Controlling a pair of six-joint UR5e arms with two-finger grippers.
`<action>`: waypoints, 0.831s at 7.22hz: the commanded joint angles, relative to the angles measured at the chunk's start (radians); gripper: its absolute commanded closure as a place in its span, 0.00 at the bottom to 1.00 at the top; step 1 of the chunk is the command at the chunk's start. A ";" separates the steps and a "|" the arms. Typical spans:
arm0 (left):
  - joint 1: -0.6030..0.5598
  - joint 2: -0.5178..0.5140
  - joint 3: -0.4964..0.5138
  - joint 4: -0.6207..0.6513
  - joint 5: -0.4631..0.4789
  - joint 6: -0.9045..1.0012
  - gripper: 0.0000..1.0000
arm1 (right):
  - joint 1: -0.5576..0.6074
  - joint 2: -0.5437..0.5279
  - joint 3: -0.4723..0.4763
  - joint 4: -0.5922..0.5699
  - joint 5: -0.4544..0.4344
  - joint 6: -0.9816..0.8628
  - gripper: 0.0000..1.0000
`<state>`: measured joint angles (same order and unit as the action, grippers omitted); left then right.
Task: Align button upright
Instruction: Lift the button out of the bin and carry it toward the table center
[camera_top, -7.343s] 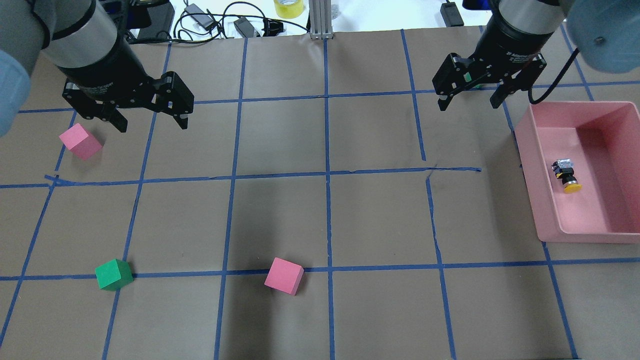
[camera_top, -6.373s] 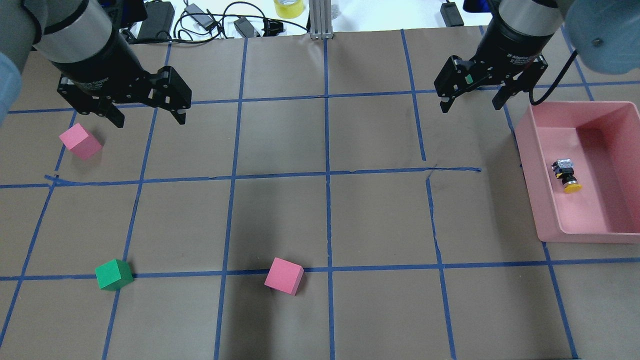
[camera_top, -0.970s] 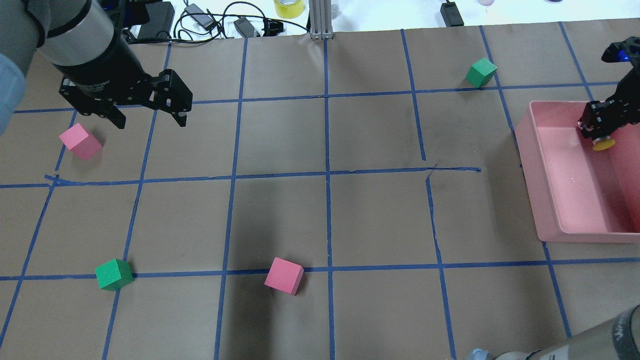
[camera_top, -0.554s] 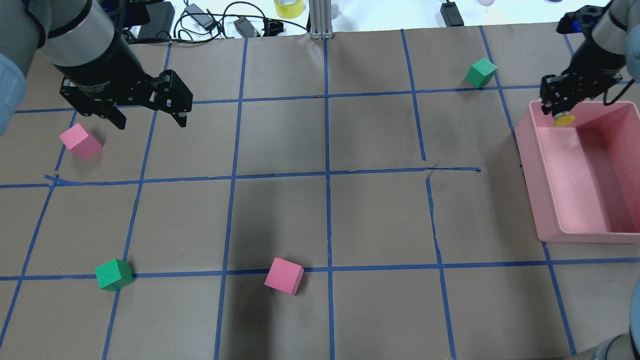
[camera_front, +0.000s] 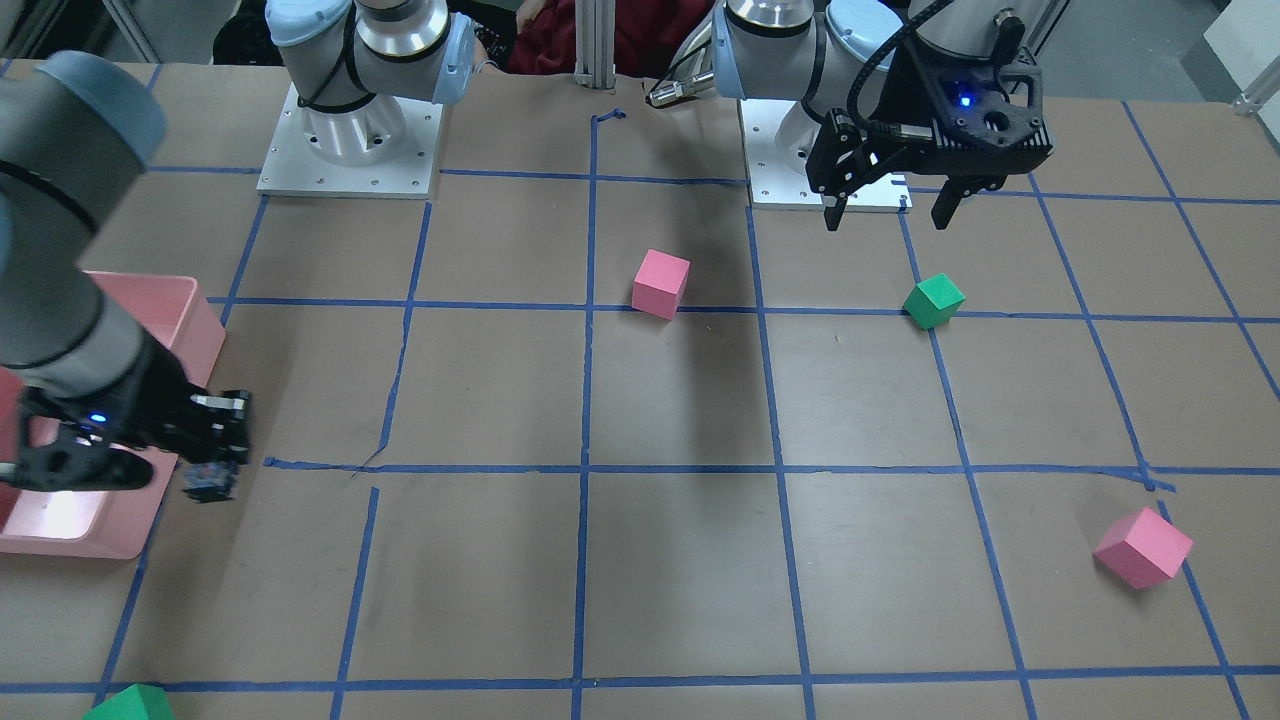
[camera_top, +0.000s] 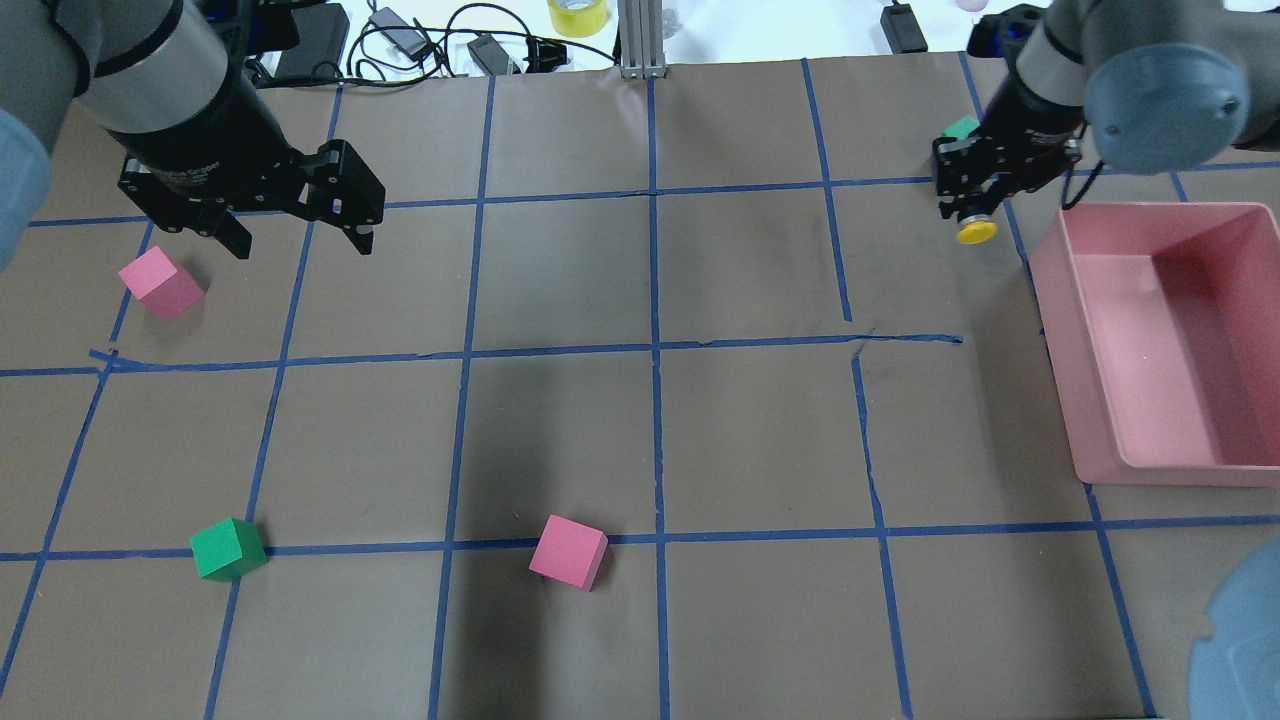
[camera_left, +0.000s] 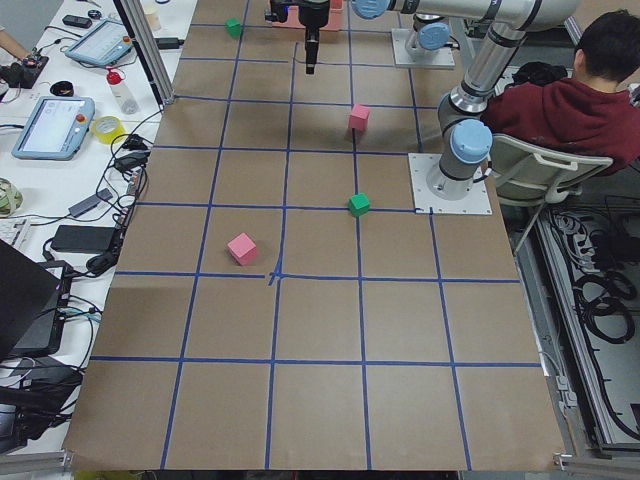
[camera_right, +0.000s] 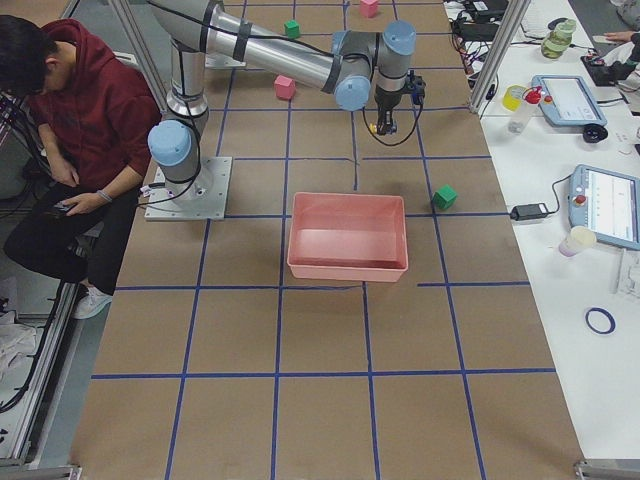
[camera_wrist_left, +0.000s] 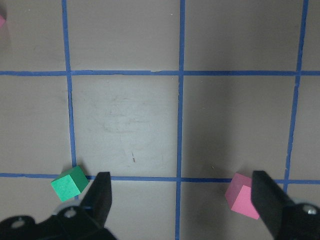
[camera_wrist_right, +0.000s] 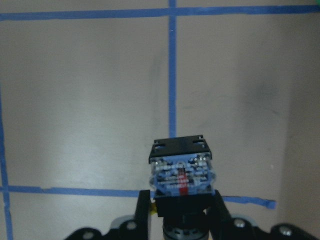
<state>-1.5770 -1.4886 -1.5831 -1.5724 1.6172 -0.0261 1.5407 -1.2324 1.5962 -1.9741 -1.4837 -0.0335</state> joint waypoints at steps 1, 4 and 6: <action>0.000 0.001 0.000 0.000 0.001 0.000 0.00 | 0.123 0.085 -0.001 -0.105 0.000 0.177 1.00; 0.000 0.001 0.000 0.000 0.001 0.000 0.00 | 0.268 0.206 -0.083 -0.184 0.002 0.401 1.00; 0.000 0.001 0.000 0.000 0.001 0.002 0.00 | 0.332 0.284 -0.149 -0.186 0.002 0.435 1.00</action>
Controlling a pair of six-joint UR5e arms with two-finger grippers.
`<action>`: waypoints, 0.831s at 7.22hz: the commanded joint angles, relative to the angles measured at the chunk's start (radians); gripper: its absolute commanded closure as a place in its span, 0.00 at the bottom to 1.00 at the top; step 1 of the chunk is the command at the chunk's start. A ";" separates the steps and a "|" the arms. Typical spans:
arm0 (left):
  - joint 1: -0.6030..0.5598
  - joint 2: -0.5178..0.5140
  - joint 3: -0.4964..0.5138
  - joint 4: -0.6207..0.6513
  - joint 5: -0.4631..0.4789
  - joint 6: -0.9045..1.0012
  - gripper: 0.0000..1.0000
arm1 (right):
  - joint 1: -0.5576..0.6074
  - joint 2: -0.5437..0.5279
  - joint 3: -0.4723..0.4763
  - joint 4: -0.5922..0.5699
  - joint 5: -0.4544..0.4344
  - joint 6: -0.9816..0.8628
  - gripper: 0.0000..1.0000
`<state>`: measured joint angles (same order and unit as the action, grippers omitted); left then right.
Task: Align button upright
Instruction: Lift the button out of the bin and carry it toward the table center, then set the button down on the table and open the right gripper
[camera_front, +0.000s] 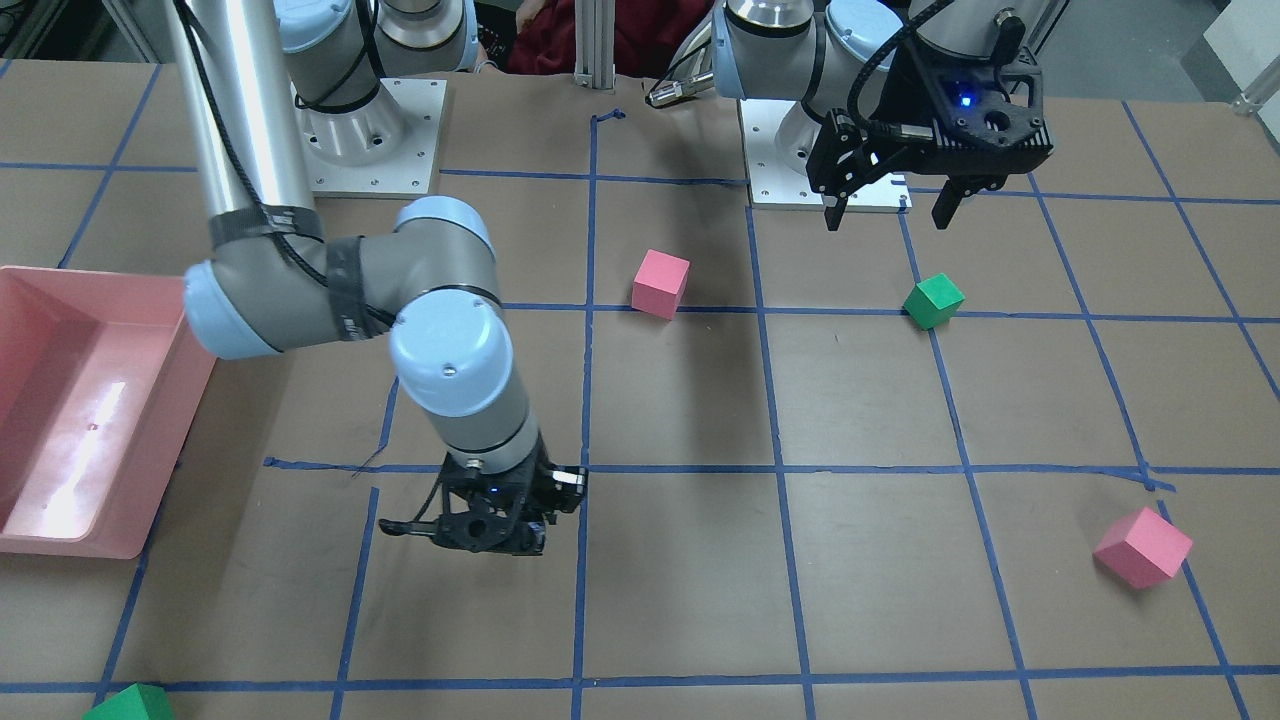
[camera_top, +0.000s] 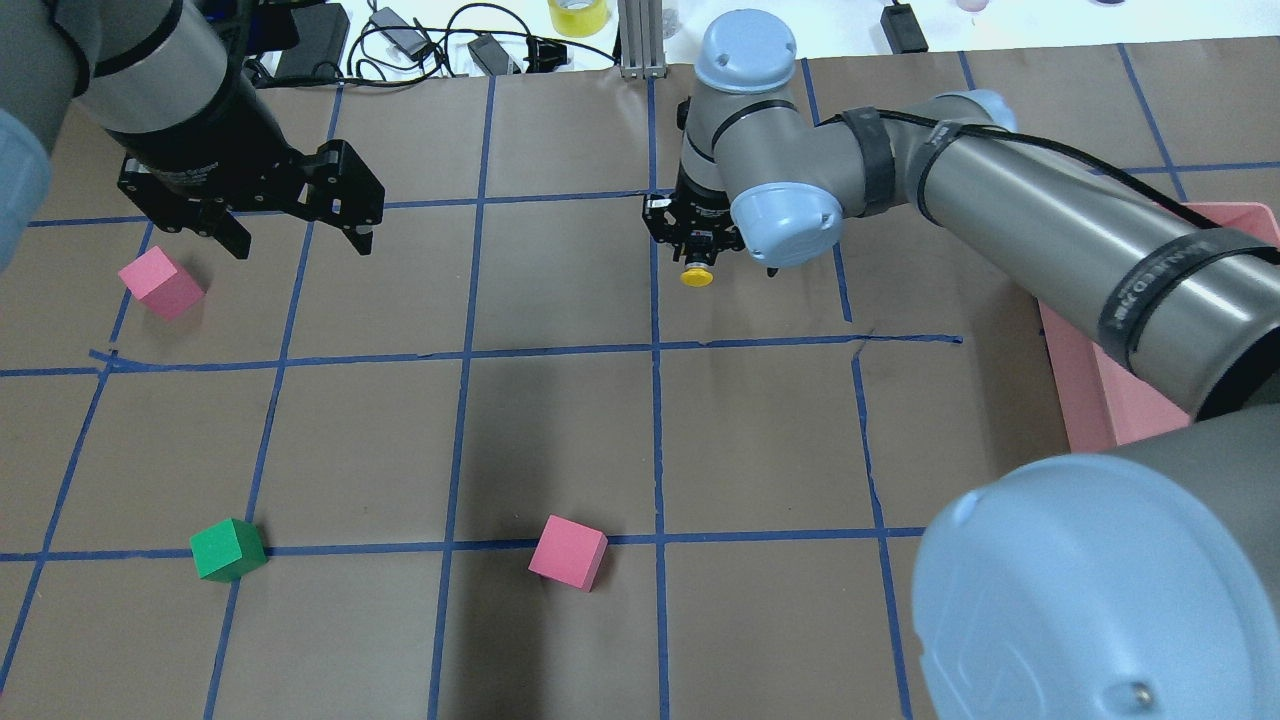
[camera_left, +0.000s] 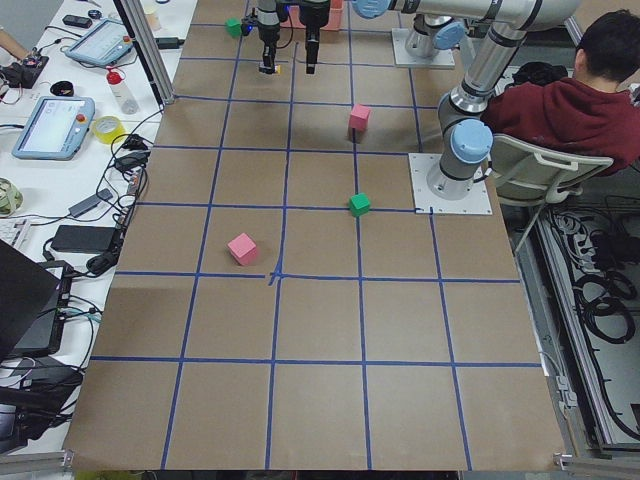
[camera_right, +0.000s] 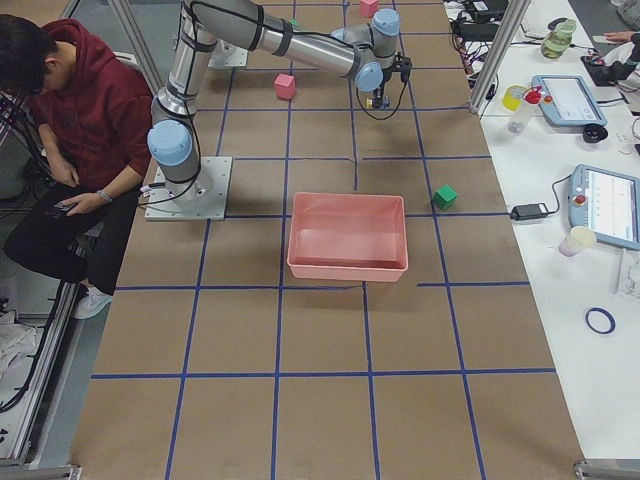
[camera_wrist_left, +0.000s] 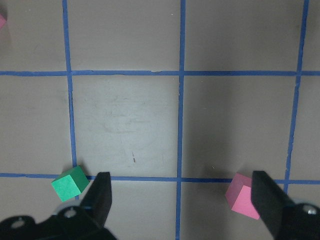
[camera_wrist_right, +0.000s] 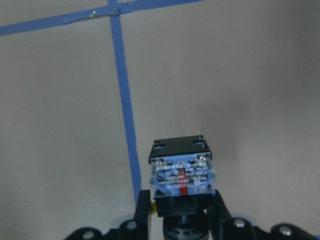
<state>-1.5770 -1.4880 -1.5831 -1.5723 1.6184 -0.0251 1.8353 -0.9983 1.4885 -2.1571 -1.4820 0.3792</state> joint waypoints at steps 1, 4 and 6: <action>0.000 0.000 0.000 0.000 0.000 -0.001 0.00 | 0.047 0.058 -0.050 -0.004 0.021 0.021 1.00; 0.000 0.000 0.000 0.000 0.000 0.001 0.00 | 0.067 0.109 -0.045 -0.043 0.058 0.020 0.88; 0.002 0.000 0.000 -0.002 0.002 0.001 0.00 | 0.068 0.106 -0.040 -0.041 0.063 0.008 0.00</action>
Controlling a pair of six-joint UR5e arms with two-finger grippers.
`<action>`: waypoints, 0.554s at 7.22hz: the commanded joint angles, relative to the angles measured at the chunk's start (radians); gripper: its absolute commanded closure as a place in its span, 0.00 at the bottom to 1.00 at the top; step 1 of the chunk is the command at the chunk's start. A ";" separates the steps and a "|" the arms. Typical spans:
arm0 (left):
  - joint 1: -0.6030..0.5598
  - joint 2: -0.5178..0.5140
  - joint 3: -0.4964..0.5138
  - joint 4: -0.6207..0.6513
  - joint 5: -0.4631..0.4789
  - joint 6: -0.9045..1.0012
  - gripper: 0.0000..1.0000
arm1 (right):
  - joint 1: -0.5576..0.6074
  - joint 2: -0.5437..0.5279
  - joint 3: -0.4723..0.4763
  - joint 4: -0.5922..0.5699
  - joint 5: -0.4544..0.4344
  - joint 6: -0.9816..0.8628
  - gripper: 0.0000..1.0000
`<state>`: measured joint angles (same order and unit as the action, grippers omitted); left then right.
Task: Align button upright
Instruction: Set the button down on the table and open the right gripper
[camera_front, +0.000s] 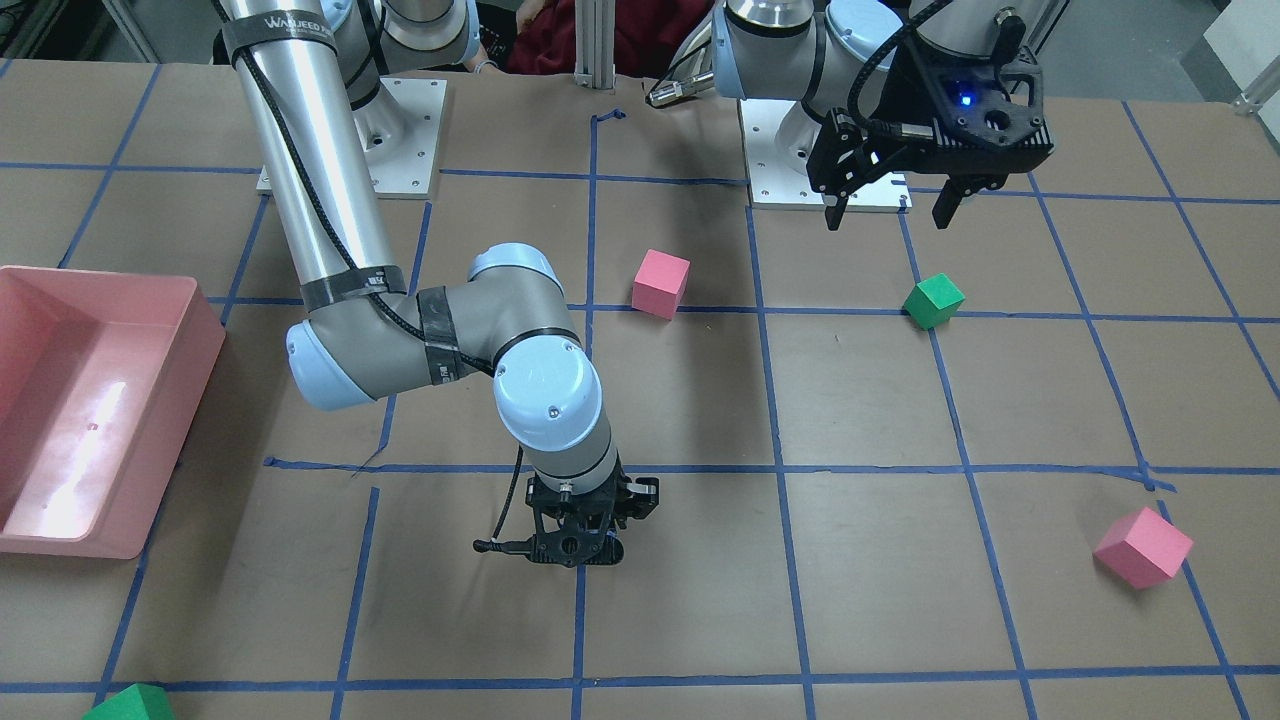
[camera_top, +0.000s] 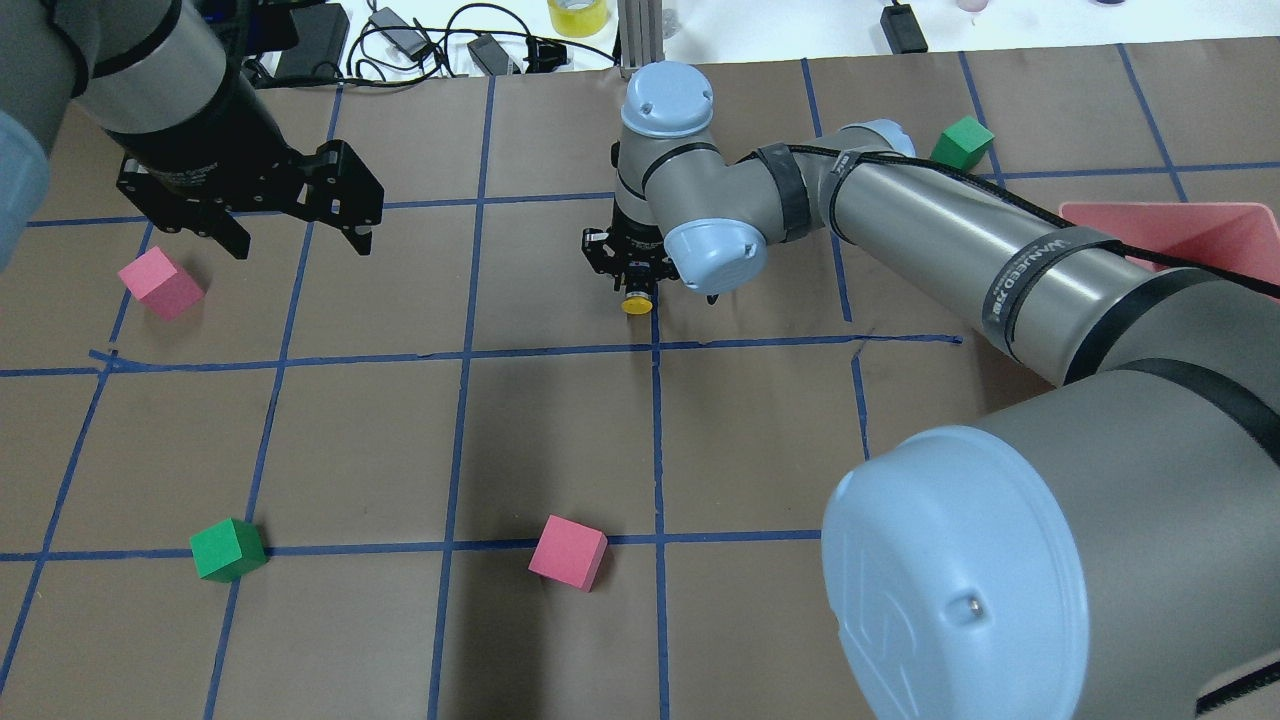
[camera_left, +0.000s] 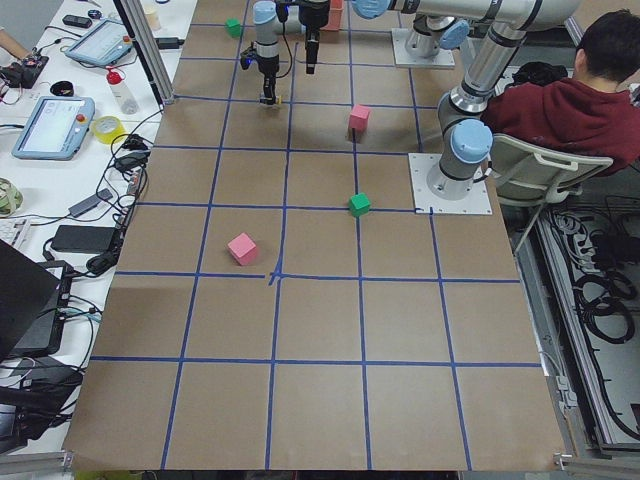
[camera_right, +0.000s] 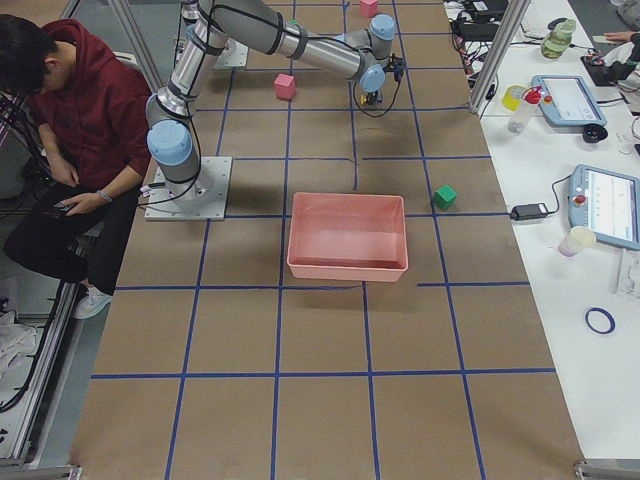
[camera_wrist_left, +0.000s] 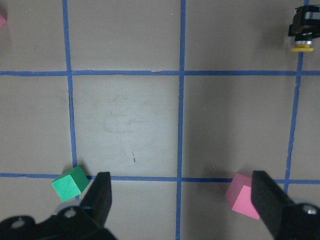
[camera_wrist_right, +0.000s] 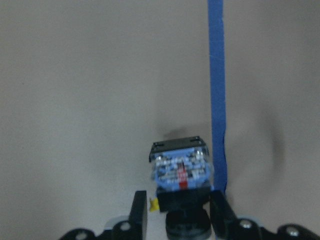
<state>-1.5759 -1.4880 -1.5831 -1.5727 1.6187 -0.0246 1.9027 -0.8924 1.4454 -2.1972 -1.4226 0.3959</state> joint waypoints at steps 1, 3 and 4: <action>0.001 0.000 0.000 -0.001 0.001 0.000 0.00 | 0.003 -0.005 -0.005 0.000 0.004 -0.012 0.00; 0.000 0.008 0.014 -0.013 0.016 0.005 0.00 | -0.011 -0.074 0.012 0.016 -0.016 -0.061 0.00; -0.004 -0.003 0.020 -0.007 0.054 0.005 0.00 | -0.039 -0.107 0.021 0.064 -0.051 -0.124 0.00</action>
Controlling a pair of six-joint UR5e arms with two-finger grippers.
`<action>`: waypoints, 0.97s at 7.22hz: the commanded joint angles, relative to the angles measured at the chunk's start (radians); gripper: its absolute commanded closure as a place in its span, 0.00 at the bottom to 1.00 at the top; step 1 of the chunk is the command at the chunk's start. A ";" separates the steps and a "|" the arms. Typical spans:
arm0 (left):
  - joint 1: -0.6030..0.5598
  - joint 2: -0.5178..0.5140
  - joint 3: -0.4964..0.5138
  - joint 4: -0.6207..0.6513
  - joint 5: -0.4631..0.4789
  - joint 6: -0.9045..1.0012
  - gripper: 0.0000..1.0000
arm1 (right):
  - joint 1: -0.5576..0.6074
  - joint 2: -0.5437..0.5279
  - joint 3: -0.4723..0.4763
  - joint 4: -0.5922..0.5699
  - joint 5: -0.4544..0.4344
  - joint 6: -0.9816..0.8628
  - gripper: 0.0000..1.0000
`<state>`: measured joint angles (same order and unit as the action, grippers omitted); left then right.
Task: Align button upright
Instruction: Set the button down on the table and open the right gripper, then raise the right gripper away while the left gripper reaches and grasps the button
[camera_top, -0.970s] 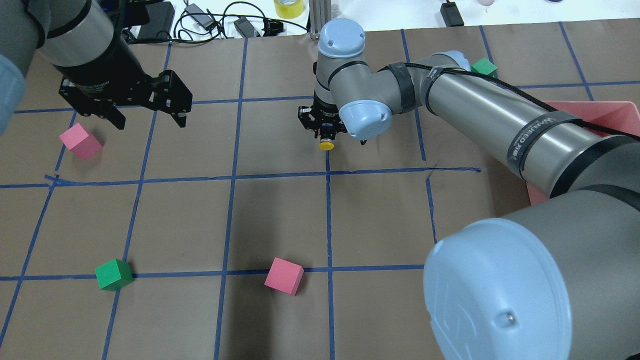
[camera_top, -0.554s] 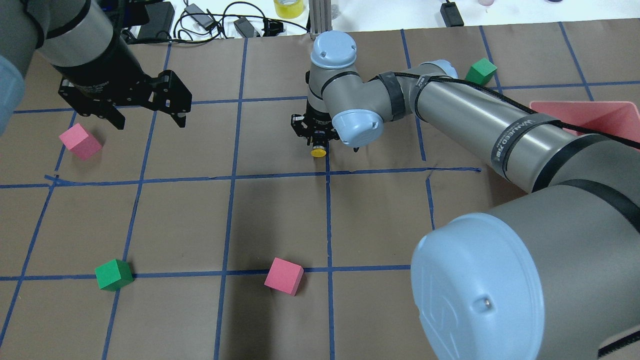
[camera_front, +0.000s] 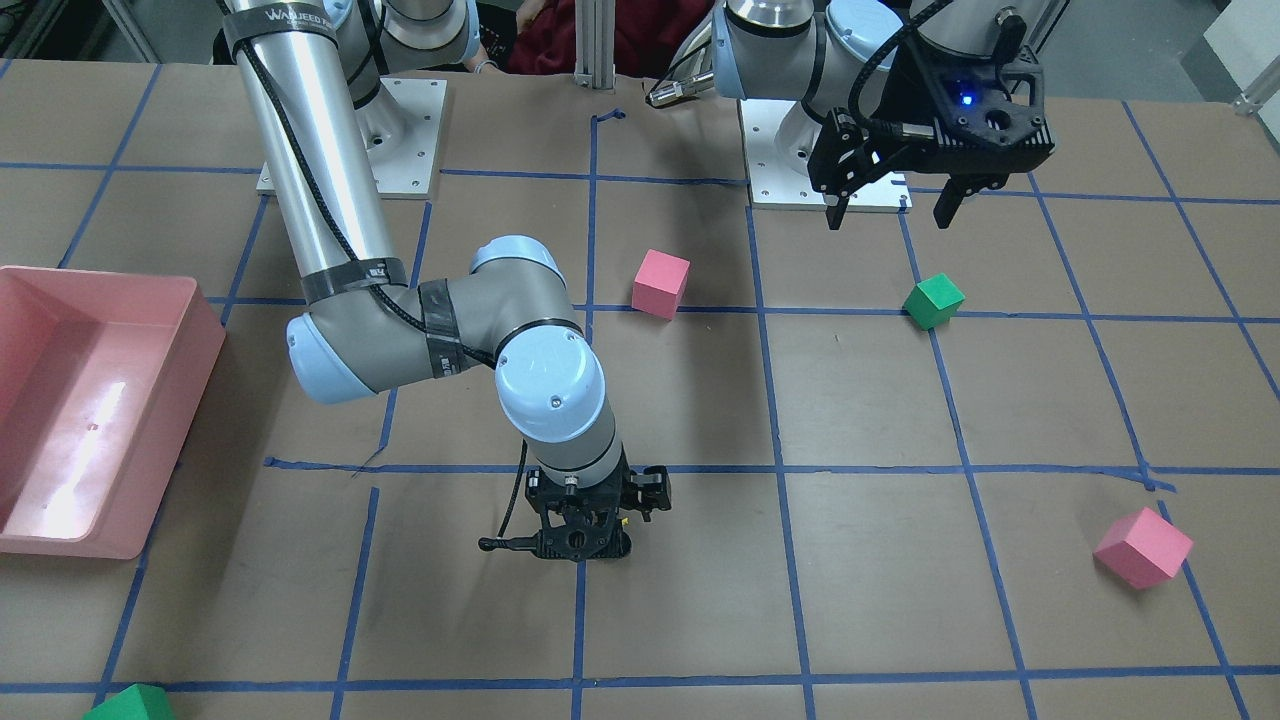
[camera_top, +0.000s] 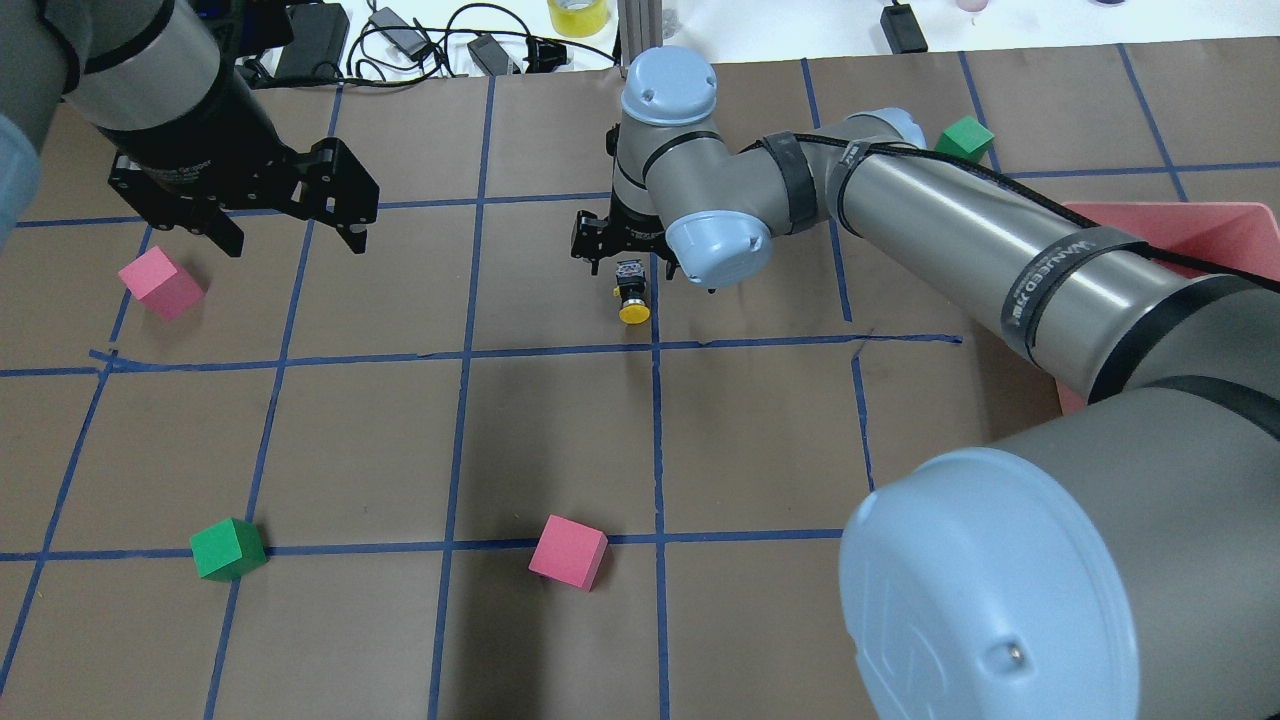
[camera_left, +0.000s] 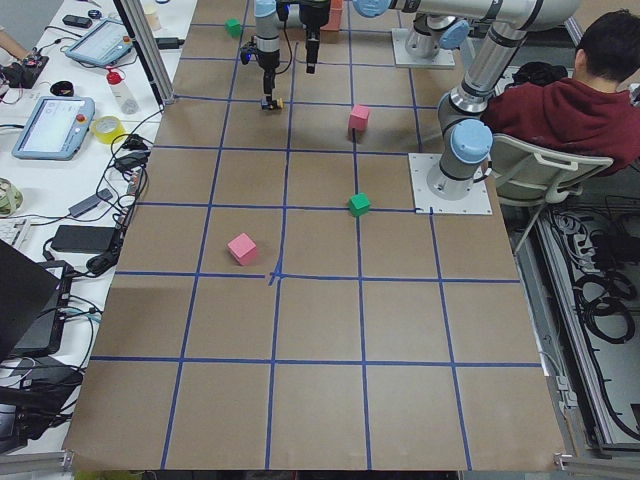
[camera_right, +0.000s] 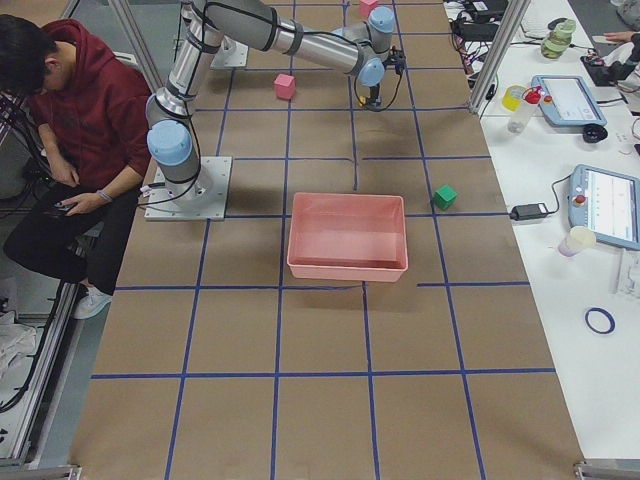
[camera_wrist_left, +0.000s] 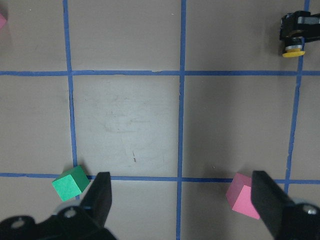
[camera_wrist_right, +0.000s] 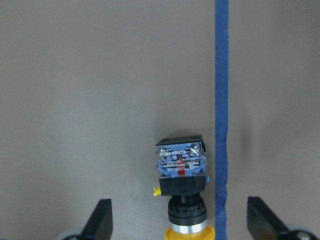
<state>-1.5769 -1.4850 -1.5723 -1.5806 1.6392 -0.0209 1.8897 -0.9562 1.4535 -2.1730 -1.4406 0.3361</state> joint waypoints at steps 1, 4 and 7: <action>-0.009 -0.017 0.017 0.007 0.034 -0.004 0.00 | -0.082 -0.112 0.015 0.114 -0.056 -0.087 0.00; -0.055 -0.046 -0.082 0.294 0.028 -0.019 0.00 | -0.231 -0.266 0.016 0.321 -0.055 -0.195 0.00; -0.238 -0.154 -0.266 0.742 0.033 -0.093 0.00 | -0.385 -0.436 0.016 0.545 -0.064 -0.345 0.00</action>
<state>-1.7659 -1.5931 -1.7528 -1.0280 1.6707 -0.0570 1.5563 -1.3398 1.4695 -1.6910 -1.4984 0.0627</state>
